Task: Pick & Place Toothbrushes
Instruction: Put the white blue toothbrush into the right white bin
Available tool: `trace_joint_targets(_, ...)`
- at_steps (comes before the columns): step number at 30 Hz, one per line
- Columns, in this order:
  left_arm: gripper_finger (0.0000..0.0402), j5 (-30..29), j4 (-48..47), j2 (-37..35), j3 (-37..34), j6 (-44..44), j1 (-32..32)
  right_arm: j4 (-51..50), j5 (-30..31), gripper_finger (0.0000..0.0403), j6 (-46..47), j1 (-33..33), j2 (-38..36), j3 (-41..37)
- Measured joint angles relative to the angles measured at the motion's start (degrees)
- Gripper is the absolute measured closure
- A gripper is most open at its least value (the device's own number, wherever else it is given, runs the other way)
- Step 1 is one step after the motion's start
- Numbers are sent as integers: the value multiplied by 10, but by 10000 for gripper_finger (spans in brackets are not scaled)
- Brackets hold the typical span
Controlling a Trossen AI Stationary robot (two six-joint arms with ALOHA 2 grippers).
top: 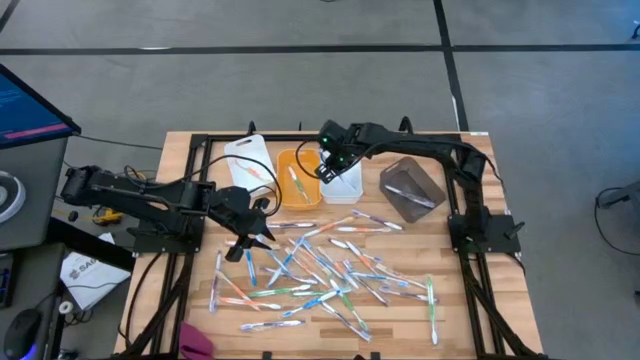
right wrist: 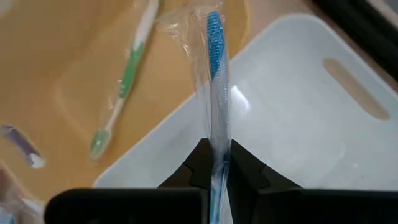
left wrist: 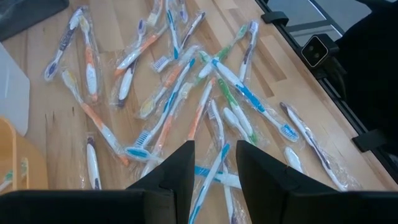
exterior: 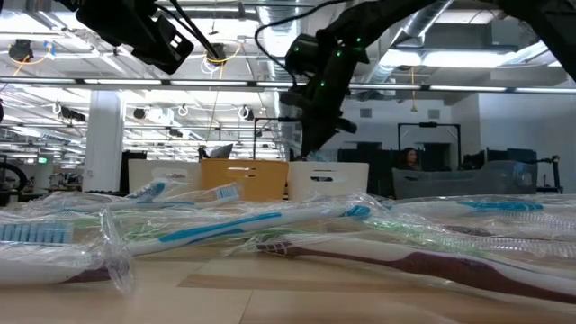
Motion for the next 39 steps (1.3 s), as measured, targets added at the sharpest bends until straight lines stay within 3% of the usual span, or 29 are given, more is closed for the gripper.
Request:
trace_joint_targets(15,291,0,-1,0,0,0,0,-40,21,385,84,-16,1,0)
trace_joint_targets(39,291,0,-1,0,0,0,0,-39,19,341,65,-20,1,-11)
